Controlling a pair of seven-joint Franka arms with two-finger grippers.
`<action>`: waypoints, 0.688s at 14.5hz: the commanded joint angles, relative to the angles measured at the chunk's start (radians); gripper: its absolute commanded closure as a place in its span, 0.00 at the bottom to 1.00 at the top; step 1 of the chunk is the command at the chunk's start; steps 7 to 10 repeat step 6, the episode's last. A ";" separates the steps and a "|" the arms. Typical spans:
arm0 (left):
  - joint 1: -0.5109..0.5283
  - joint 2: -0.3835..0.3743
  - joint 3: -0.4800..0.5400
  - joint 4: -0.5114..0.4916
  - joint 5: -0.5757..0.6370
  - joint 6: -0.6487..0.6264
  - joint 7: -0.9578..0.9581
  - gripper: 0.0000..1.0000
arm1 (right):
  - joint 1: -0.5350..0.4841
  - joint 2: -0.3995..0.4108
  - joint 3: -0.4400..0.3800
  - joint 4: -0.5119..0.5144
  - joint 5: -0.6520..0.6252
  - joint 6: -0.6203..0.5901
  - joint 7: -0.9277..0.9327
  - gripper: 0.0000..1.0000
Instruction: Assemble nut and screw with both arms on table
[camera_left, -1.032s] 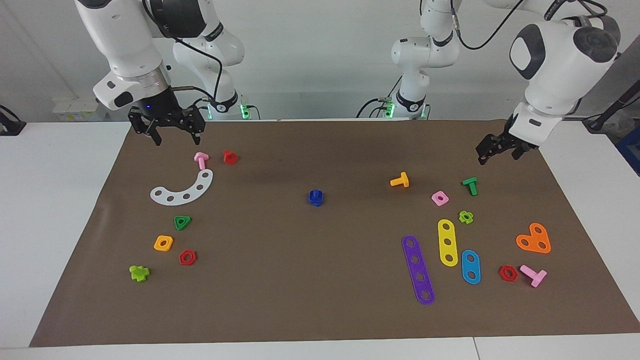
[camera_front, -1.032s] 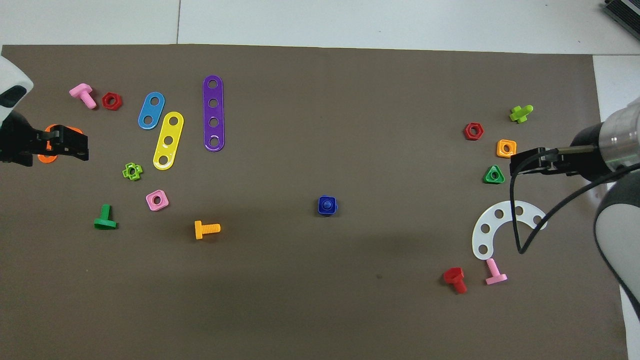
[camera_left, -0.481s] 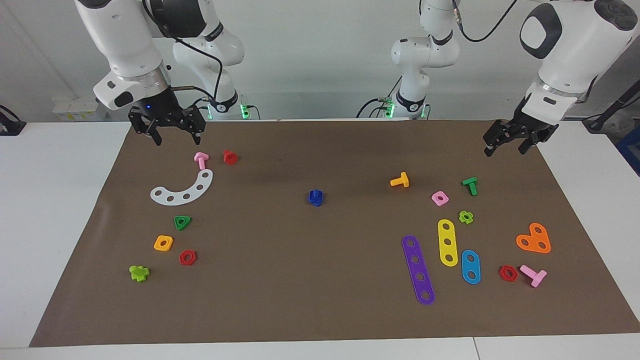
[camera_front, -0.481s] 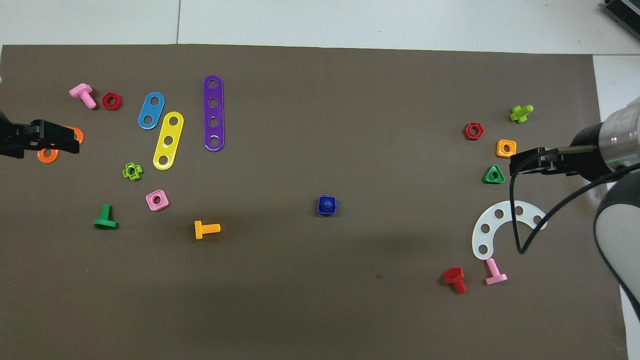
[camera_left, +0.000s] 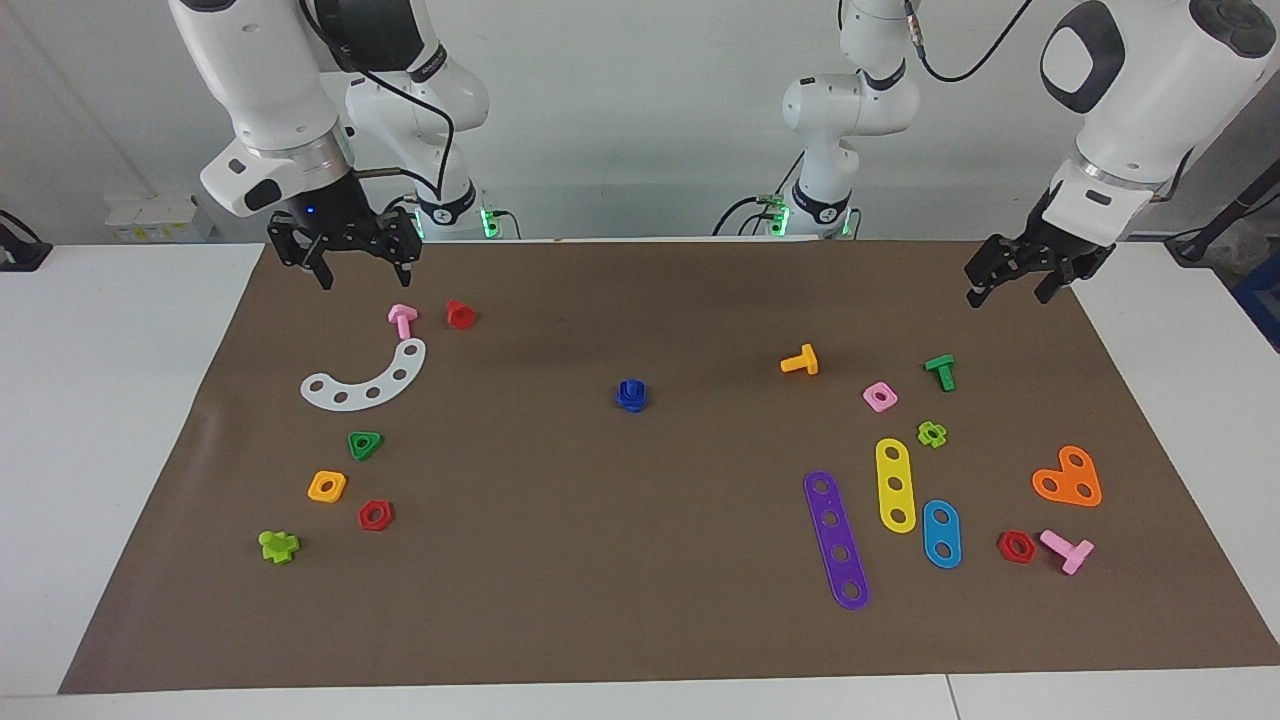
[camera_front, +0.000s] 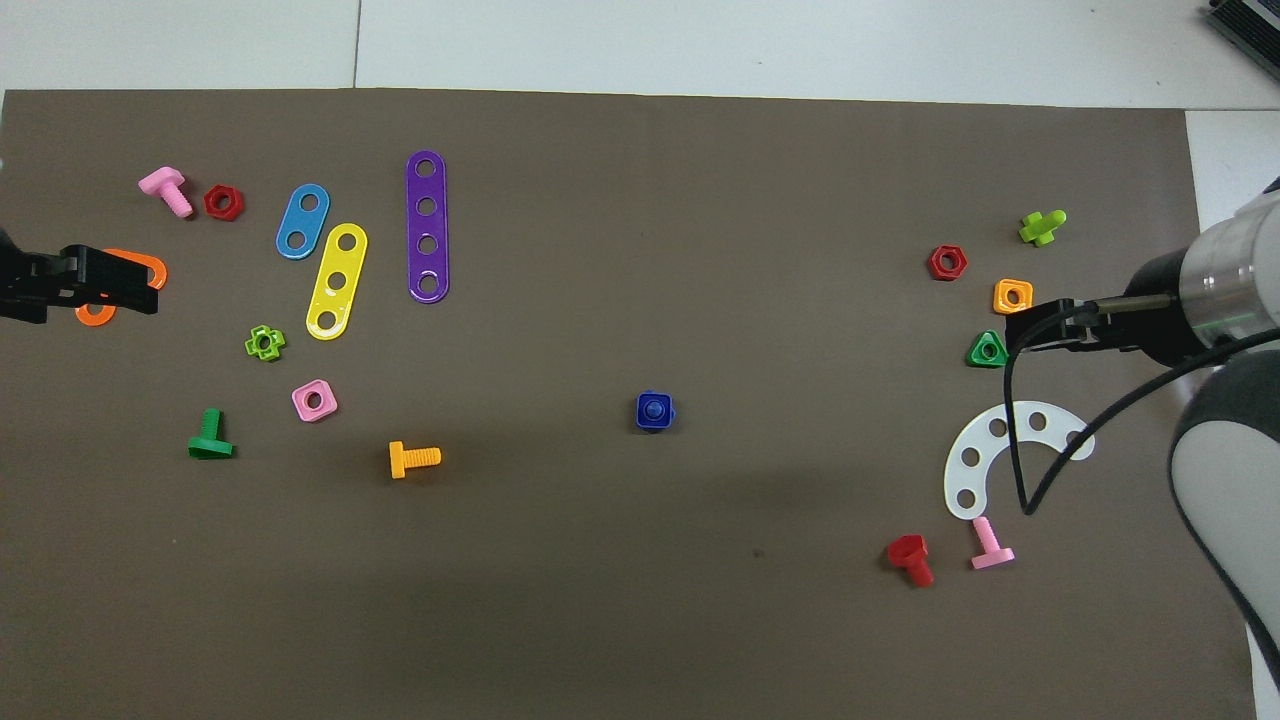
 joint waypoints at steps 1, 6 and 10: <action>0.011 -0.021 -0.004 -0.015 -0.006 -0.018 -0.025 0.00 | -0.004 -0.018 0.004 -0.021 -0.019 0.026 0.009 0.00; 0.013 -0.023 -0.004 -0.018 -0.008 0.036 -0.022 0.00 | -0.005 -0.018 0.004 -0.022 -0.036 0.029 0.008 0.00; 0.013 -0.023 -0.004 -0.018 -0.008 0.036 -0.022 0.00 | -0.005 -0.018 0.004 -0.022 -0.036 0.029 0.008 0.00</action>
